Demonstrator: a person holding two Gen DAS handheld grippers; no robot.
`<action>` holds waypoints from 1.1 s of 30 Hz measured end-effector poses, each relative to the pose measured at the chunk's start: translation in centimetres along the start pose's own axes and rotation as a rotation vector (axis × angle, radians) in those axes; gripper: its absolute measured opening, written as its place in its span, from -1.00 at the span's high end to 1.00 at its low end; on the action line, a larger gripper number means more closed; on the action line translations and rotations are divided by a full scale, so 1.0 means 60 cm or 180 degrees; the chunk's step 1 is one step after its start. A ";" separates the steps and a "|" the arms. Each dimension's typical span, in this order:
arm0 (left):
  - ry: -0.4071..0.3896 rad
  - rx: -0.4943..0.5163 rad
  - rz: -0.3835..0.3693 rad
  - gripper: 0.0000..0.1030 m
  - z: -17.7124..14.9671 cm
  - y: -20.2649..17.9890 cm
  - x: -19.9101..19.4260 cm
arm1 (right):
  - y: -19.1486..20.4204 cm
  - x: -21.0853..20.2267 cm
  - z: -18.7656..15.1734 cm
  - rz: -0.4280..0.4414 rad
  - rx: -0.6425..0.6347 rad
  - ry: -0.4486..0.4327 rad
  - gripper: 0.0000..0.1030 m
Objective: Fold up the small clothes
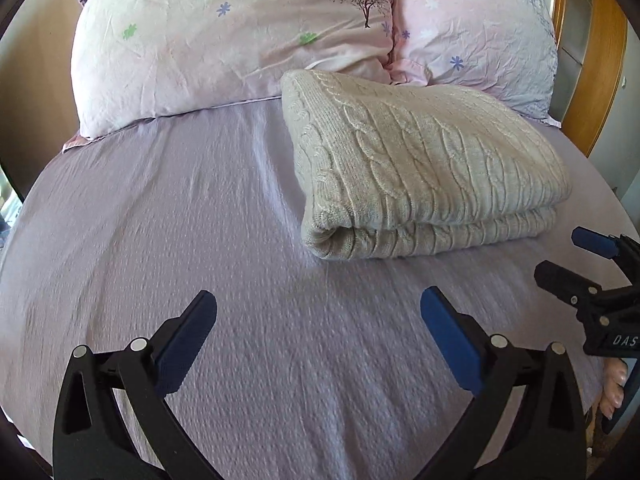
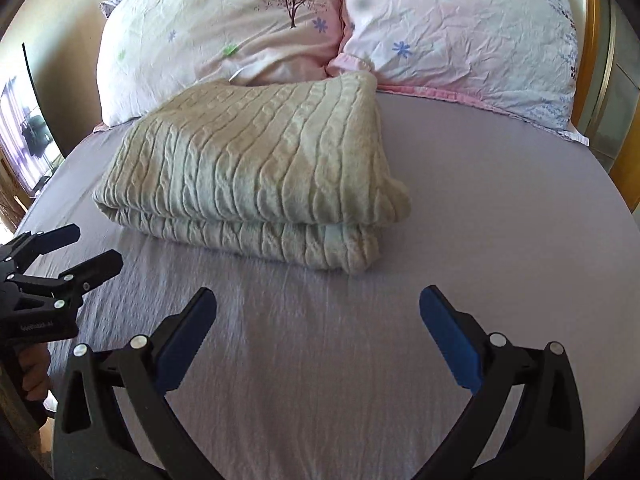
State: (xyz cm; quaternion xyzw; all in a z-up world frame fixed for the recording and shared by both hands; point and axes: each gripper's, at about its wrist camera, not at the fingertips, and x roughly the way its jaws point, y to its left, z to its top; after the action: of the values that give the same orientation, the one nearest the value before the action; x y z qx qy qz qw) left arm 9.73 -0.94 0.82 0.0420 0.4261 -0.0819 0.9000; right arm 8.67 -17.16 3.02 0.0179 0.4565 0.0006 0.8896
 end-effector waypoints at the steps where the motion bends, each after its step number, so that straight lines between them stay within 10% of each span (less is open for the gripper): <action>1: 0.0052 -0.0006 0.0010 -0.97 0.002 -0.001 0.008 | 0.003 0.006 0.001 -0.0009 0.0007 0.0044 -0.96; 33: 0.0121 -0.0013 0.0086 -0.97 0.002 -0.008 0.026 | 0.038 0.026 -0.003 -0.0253 -0.0044 0.0207 -0.97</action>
State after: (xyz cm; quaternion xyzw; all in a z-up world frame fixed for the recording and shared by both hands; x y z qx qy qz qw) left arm 10.75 -1.60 -0.32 0.0474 0.4428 -0.0680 0.8928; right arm 9.46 -14.84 1.74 -0.0064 0.4855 -0.0310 0.8737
